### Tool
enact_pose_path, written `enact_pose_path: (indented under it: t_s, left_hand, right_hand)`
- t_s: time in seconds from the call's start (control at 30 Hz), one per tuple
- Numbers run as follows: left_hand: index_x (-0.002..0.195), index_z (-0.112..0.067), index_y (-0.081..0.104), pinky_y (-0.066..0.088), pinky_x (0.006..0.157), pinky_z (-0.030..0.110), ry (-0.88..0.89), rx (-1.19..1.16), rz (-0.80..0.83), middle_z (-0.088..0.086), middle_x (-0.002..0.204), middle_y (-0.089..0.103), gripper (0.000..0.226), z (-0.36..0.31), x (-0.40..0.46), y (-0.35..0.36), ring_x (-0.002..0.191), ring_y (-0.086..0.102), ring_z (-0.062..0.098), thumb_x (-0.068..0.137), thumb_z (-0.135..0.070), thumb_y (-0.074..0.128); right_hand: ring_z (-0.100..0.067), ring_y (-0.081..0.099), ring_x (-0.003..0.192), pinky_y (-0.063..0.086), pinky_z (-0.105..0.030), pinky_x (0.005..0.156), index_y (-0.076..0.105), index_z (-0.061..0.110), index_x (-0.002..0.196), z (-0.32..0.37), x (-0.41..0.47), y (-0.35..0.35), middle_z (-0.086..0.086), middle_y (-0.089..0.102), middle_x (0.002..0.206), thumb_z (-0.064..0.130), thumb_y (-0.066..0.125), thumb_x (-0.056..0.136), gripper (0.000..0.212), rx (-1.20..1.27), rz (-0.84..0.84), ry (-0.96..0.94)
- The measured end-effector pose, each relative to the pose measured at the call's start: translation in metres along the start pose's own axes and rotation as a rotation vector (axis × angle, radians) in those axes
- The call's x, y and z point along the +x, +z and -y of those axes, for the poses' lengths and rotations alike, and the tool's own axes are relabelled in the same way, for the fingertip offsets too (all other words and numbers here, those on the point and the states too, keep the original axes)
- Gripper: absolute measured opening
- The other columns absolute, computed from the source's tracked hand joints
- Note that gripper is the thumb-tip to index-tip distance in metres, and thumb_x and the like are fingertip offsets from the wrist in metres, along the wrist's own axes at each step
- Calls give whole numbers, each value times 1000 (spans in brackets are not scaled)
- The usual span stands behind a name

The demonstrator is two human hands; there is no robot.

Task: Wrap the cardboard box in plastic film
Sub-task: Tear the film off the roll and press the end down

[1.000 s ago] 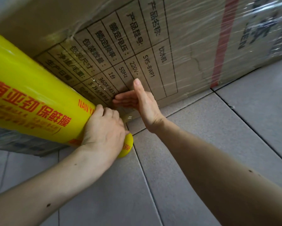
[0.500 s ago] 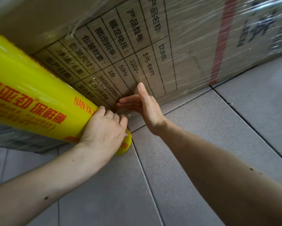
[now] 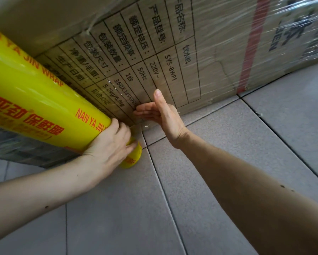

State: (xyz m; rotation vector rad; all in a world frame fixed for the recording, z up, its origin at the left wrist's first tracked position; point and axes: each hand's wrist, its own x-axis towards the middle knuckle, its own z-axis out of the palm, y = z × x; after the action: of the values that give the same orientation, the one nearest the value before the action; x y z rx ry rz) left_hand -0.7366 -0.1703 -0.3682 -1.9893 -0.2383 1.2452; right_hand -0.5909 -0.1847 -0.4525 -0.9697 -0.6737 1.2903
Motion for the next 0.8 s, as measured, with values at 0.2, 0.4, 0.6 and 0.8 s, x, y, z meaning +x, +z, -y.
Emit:
enact_pose_path:
  t_s: [0.2, 0.4, 0.6, 0.8]
  left_hand:
    - [156, -20, 16, 15, 111, 63, -12, 37, -50, 29, 152, 23, 49, -2, 1, 5, 137, 27, 46, 107, -20, 15]
    - [149, -23, 31, 21, 111, 55, -88, -71, 4, 23, 144, 37, 51, 1, -2, -12, 132, 35, 41, 102, -40, 39]
    - [145, -2, 26, 23, 113, 40, -292, -519, 33, 19, 140, 48, 102, -17, 28, -23, 129, 47, 32, 75, -62, 70]
    - [143, 4, 26, 26, 108, 34, -265, -495, -105, 9, 127, 60, 99, -30, 19, -4, 120, 52, 25, 81, -63, 61]
  right_hand:
    - [-23, 71, 101, 51, -33, 100, 70, 0, 104, 0, 0, 4, -18, 74, 101, 51, 28, 102, 66, -20, -32, -4]
    - [-22, 72, 96, 54, -26, 91, 71, -1, 99, 2, 0, 8, -19, 74, 98, 49, 29, 103, 65, -41, -81, -20]
    - [-25, 72, 95, 53, -35, 97, 72, -1, 92, -3, -2, 13, -21, 74, 95, 48, 30, 103, 65, -67, -121, -35]
    - [-25, 73, 92, 52, -38, 97, 73, 2, 87, -5, 6, 14, -18, 76, 87, 54, 33, 98, 66, -108, -149, -57]
